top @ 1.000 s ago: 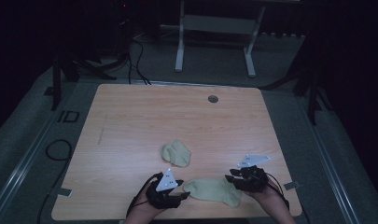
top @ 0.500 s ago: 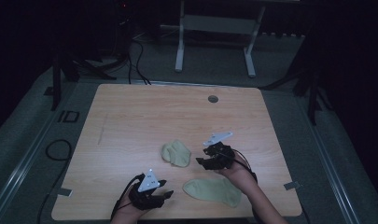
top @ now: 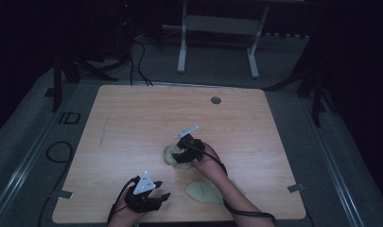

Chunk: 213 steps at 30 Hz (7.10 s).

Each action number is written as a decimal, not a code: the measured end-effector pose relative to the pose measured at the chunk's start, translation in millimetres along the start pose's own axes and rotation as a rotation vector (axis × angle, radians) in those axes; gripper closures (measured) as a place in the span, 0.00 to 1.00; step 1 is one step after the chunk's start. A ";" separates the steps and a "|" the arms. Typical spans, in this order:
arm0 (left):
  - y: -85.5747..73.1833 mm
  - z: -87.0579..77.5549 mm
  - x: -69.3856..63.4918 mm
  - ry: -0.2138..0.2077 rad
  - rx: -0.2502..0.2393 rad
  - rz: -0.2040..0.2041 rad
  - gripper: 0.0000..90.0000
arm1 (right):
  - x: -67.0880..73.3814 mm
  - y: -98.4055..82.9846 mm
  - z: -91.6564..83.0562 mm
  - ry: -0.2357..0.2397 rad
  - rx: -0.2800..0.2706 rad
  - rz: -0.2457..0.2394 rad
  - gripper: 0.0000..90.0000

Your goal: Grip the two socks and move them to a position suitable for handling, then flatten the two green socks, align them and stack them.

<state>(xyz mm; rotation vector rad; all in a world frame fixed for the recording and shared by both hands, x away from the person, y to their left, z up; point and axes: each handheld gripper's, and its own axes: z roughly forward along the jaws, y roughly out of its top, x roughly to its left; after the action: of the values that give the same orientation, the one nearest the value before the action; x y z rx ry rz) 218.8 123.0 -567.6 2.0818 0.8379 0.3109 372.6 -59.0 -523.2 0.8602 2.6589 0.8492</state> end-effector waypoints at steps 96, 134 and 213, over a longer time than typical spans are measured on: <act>108.8 128.4 10.2 -0.030 0.165 0.149 0.96 | -30.9 -98.8 -46.1 -0.099 0.090 0.101 0.83; 104.6 123.2 25.7 -0.011 0.150 0.220 0.96 | -106.4 -131.3 -98.7 -0.167 -0.008 0.315 0.81; 66.6 69.3 -30.4 -0.108 0.233 0.136 0.56 | -43.2 -186.2 -122.4 0.001 0.023 0.174 0.55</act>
<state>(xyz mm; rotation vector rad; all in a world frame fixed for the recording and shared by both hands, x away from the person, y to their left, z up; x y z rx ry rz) 260.3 32.0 -554.8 2.3557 0.6969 0.1778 275.5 -263.9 -532.3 1.1105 2.6287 0.8587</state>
